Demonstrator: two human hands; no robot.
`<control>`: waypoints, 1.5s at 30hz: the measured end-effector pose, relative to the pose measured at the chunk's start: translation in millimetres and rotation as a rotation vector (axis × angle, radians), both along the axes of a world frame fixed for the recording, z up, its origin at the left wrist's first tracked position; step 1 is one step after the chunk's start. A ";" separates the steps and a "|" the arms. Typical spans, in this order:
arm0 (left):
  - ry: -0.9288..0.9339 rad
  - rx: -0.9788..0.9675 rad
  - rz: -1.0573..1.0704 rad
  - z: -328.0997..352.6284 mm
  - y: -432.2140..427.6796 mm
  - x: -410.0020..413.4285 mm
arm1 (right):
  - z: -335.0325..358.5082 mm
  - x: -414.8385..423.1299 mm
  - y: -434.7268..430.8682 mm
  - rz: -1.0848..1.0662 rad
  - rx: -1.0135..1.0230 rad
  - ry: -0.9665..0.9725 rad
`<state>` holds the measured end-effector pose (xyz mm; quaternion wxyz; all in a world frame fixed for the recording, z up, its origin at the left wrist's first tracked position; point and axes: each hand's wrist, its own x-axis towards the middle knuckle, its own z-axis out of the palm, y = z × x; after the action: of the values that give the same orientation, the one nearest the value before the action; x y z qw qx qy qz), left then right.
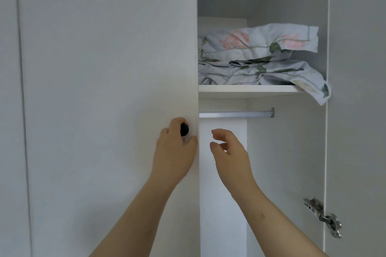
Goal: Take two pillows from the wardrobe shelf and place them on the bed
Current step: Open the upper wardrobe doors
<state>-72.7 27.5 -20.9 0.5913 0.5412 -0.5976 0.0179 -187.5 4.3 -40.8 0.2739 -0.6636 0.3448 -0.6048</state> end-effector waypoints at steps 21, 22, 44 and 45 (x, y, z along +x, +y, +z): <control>0.187 -0.210 -0.063 -4.2 185.5 49.9 | 28.6 41.6 135.4 0.766 -0.108 -0.137; 0.219 -0.232 -0.084 -4.1 194.7 56.3 | 28.2 47.7 141.2 0.804 -0.112 -0.125; 0.288 -0.375 0.890 0.3 314.9 169.3 | 5.8 219.8 233.8 1.254 0.006 0.090; 0.299 -0.375 0.943 0.4 316.7 177.9 | 4.9 225.4 235.2 1.255 0.019 0.094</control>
<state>105.2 344.2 -20.6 0.6846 0.6327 -0.1849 0.3112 37.9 239.5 -35.9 0.5670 -0.7629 -0.0933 -0.2963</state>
